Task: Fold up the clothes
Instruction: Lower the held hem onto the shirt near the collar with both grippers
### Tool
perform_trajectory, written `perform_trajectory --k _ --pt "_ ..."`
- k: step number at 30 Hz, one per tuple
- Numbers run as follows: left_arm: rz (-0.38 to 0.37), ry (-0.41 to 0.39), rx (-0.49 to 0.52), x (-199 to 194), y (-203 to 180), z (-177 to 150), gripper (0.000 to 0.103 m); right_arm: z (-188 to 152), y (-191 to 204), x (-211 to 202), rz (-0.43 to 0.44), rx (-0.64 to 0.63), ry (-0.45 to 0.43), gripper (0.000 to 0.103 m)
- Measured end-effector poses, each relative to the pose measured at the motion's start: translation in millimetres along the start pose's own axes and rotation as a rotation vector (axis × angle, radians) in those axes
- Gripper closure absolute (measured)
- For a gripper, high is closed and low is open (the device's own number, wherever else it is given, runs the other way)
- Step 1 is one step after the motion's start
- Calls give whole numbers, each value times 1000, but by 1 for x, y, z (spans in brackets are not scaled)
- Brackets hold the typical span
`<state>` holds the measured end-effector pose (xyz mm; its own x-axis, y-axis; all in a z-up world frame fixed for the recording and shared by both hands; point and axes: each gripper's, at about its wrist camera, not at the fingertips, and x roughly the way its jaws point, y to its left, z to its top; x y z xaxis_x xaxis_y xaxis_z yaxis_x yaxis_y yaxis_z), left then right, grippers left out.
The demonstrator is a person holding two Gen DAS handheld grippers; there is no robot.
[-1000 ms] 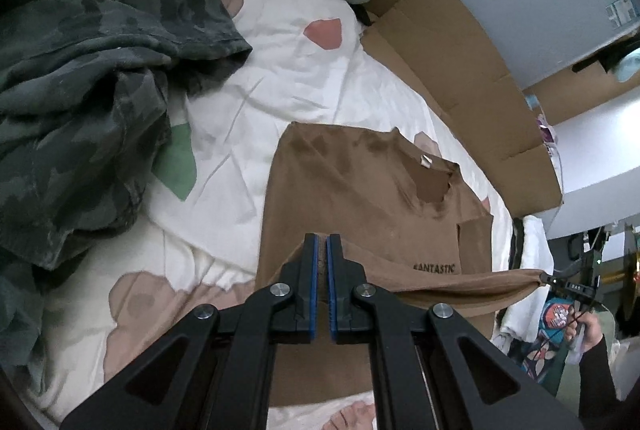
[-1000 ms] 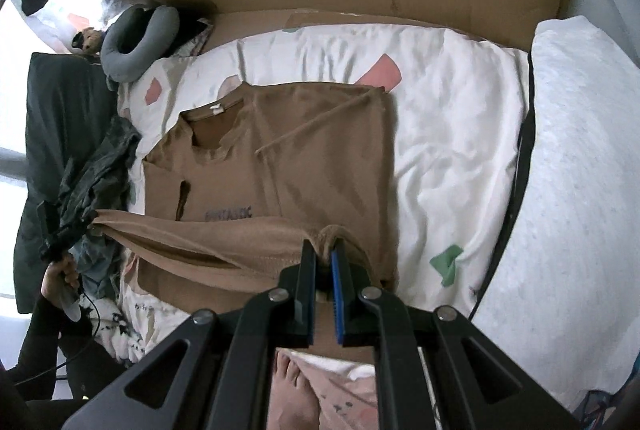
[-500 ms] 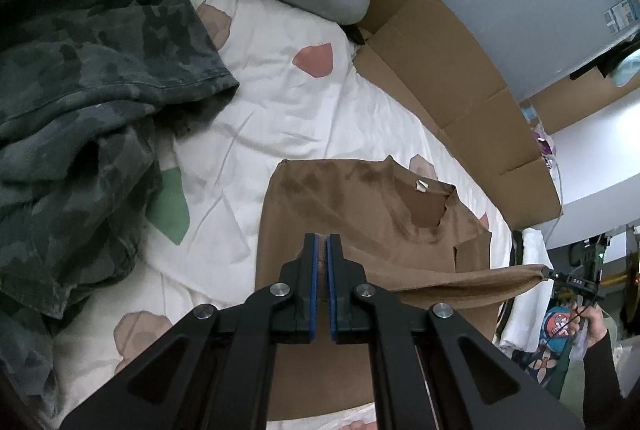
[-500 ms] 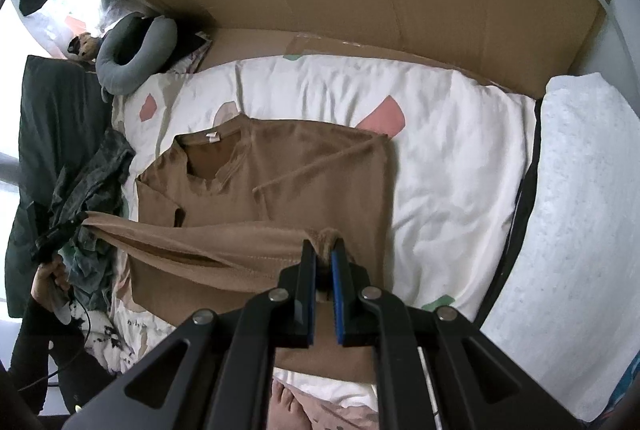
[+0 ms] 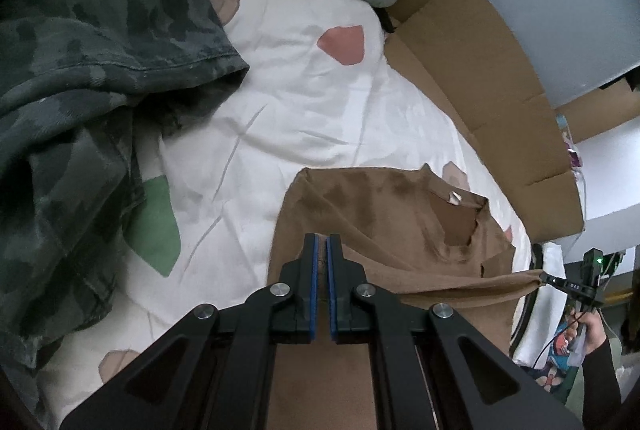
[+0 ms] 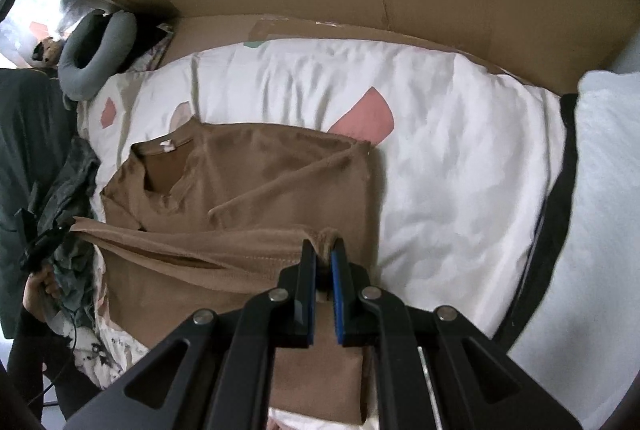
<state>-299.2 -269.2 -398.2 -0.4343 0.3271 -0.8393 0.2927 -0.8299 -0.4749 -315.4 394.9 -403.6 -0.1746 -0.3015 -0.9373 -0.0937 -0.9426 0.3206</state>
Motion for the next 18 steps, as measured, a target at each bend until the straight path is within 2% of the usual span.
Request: perform_trajectory --k 9,18 --pt "7 -16 23 -1 -10 17 100 21 -1 1 -4 10 -18 97" --pt "31 -2 21 31 -4 38 100 40 -4 28 -43 23 -5 97"
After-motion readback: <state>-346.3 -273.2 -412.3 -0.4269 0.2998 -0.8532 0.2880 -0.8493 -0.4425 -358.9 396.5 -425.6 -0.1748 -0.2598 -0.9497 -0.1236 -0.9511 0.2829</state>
